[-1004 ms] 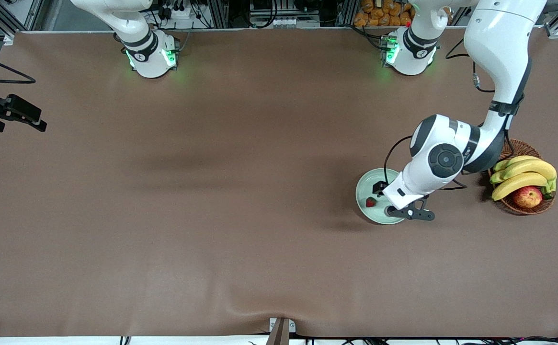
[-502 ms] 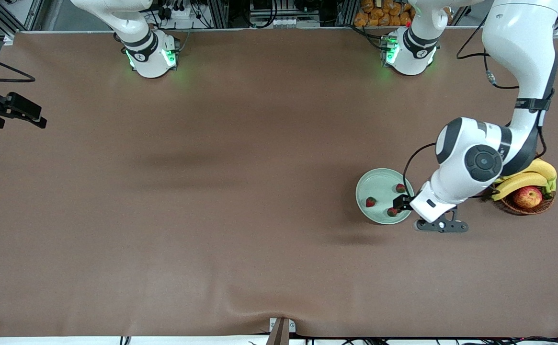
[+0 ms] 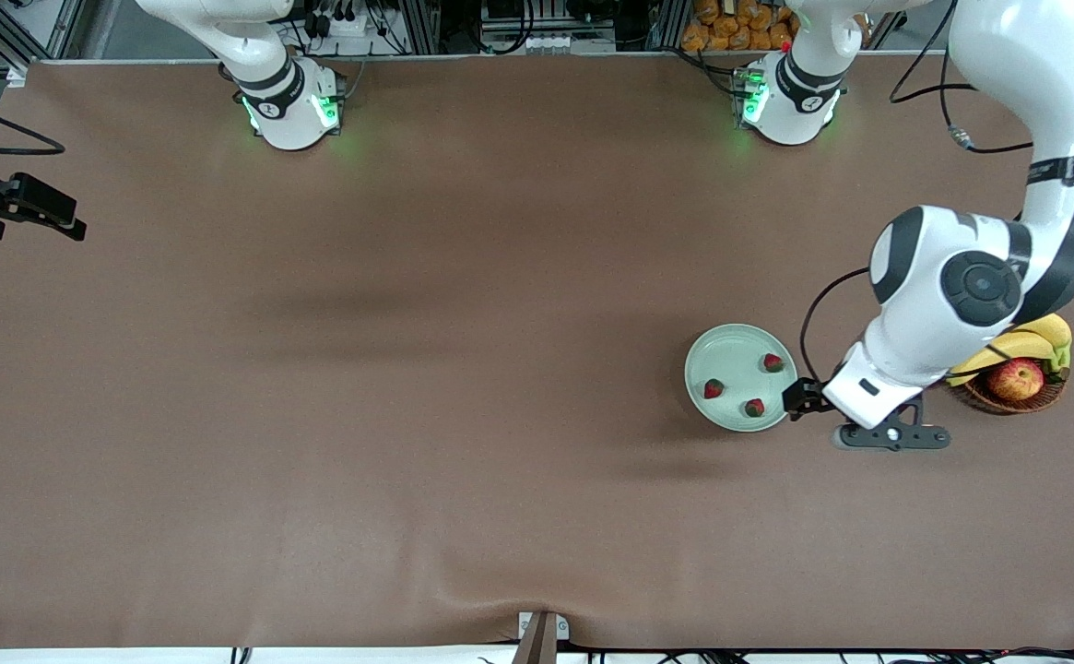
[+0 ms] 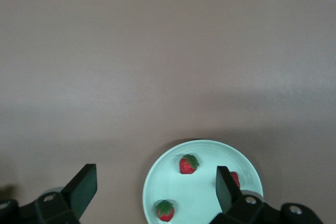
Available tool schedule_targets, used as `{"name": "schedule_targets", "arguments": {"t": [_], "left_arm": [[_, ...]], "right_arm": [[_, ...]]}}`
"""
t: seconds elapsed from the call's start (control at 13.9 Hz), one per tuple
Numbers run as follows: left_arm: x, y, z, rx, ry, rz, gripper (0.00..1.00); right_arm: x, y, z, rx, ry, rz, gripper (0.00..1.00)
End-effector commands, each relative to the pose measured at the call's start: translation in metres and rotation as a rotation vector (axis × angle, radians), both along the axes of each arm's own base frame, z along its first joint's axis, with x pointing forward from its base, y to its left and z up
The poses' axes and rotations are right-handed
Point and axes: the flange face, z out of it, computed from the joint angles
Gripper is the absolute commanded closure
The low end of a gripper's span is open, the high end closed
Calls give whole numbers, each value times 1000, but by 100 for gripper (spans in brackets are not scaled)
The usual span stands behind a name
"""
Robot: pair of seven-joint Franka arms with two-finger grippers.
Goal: Collect all strawberries into plate
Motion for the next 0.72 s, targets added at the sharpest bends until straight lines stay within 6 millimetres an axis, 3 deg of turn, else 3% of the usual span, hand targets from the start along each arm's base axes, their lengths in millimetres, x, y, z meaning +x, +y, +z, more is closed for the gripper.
{"name": "schedule_targets", "arguments": {"t": [0.0,0.22,0.36,0.65], "left_arm": [[-17,7,53,45,-14,7,0],[-44,-7,112,68,-34,-2,0],[-62,0,143,62,-23,22,0],[-109,-15,200,11,14,28,0]], "right_arm": [[-3,-3,9,-19,-2,-8,0],[-3,-3,11,-20,-2,-5,0],[-3,-3,11,-20,-3,-5,0],[-3,-3,12,-21,-8,-6,0]]}}
